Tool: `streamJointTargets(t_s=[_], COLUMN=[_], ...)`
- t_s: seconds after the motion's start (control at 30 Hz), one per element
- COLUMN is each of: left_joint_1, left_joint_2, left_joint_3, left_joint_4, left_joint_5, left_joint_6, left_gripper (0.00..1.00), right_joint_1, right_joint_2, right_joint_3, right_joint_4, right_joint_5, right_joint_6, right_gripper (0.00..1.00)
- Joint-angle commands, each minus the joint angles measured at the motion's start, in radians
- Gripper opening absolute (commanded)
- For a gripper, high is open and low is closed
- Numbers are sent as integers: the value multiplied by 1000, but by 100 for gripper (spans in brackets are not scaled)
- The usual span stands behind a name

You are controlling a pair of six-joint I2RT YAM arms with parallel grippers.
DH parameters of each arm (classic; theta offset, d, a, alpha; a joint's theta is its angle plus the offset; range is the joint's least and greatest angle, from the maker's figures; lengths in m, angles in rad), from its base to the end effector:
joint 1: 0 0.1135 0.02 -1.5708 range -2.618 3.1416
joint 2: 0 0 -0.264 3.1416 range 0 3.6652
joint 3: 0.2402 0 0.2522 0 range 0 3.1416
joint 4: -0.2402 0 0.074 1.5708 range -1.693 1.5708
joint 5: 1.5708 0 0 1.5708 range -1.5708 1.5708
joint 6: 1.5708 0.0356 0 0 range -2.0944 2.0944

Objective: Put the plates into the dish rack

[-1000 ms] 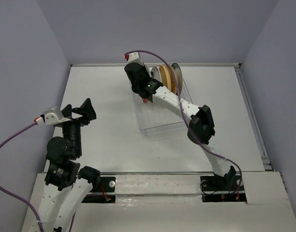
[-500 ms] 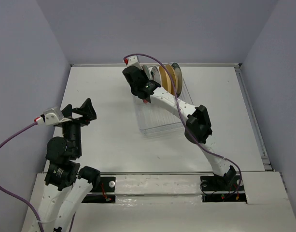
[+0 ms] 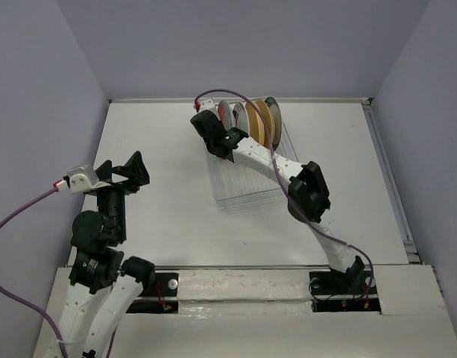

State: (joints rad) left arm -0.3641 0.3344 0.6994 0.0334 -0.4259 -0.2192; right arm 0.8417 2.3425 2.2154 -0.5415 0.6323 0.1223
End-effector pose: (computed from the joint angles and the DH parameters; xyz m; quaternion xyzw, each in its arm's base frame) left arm 0.0764 -0.0134 0.3849 -0.1365 0.5520 -0.1221 0.8135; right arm 0.3723 0.3852 0.2675 -0.1742 0.8483 -0.0559 0.4969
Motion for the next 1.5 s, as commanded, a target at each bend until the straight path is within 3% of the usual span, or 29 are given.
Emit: streamJointTargets(t_s=[0.0,0.33,0.5,0.6,0.77,0.87,1.03,1.47], left_joint_1=[4,5,4,4,4,4,7,7], left_joint_2=[15,35,46,49,66,89,118,161], left_joint_3=[-6,-6,-6,-8,-9,-6,-14,-6], left_joint_4=[65,63,62,62,63,69,86,111], left_joint_5=[-4,-4,-4,-8,-17,30,65,162], left_joint_6=[-3,-2,-2,-2,3,6,17,90], left_gripper=[99,99,99,99,99,99,99,99], right_joint_1=[13,13,13,13,13,13,13,13], right_joint_2=[-110,-325,-511,-691,-1079,-1245,-1371,-1451], right_joint_3=[-37,-143,-370,-587,-959,-1153,-1382,-1548], right_joint_4=[-2,66,190,366,818,1035,1271,1655], right_joint_5=[-89,-114,-118,-74,98,170,265,342], right_joint_6=[79,70,36,2,-87,-176,-282,-550], right_gripper=[27,59,71,75,98,100,100,100])
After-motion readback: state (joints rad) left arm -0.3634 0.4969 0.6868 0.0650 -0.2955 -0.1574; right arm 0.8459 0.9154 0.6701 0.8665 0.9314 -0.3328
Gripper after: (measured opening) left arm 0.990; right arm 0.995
